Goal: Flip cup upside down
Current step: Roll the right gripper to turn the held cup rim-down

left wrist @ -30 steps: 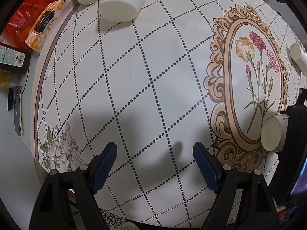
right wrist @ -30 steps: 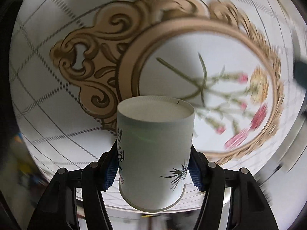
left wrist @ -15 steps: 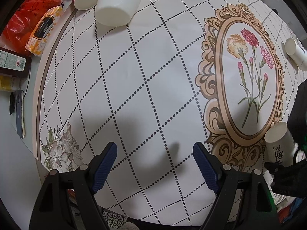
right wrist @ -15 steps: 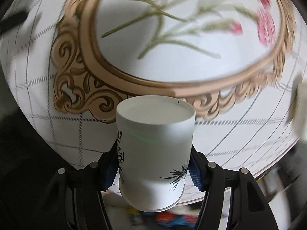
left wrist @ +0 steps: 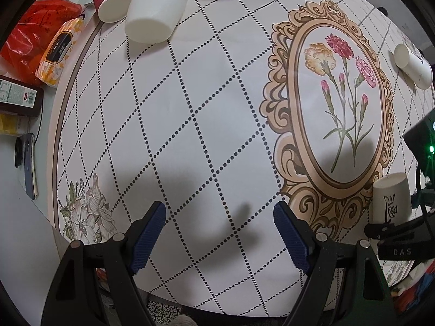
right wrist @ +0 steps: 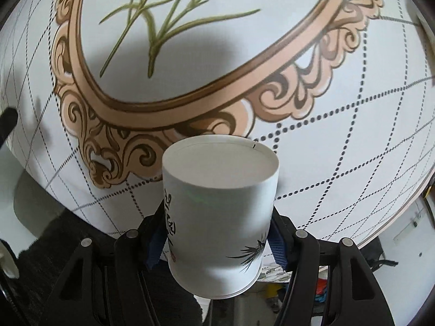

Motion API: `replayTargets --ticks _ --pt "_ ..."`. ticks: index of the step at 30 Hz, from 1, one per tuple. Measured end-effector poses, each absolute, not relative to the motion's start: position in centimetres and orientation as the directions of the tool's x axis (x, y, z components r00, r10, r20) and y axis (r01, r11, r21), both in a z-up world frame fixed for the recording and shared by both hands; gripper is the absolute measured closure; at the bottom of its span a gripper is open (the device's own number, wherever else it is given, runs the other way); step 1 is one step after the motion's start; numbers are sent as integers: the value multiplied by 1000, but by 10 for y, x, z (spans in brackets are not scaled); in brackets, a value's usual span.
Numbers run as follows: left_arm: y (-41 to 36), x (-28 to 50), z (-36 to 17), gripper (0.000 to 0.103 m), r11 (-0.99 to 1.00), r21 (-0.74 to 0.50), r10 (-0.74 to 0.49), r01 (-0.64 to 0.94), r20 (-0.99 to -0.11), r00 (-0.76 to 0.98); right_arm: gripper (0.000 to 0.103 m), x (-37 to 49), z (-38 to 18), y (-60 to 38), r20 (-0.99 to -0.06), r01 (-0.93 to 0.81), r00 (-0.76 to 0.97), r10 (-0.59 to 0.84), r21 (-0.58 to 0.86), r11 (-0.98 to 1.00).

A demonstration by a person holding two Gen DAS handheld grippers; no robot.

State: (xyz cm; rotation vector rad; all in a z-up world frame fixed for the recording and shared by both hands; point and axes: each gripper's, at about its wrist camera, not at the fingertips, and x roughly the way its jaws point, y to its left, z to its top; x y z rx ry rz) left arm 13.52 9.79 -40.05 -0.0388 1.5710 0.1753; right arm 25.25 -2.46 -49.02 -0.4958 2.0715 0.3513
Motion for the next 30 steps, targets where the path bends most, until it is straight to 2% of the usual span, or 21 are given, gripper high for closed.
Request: replayTargets --ticks 4,6,16,18,20,30 --pt "97 135 -399 22 987 88 88 -132 -996 -8 33 265 -482 -29 -853 -458 -487 -190 64 887" --pt "95 134 -399 22 987 88 87 -131 -996 -9 22 274 -479 -32 -855 -459 -485 -185 69 886" --pt "92 127 -400 22 987 83 82 -137 -997 -14 22 292 -461 -35 -870 -458 -457 -185 52 887" --pt "92 125 -400 22 987 82 81 -139 -997 -16 27 296 -461 -35 -873 -454 -453 -179 53 890" --pt "91 122 -400 22 987 84 83 -135 -996 -15 40 299 -463 -37 -879 -454 -441 -181 45 890" --pt "82 123 -402 22 990 77 75 -121 -997 -18 41 277 -440 -43 -937 -408 -338 -91 59 911"
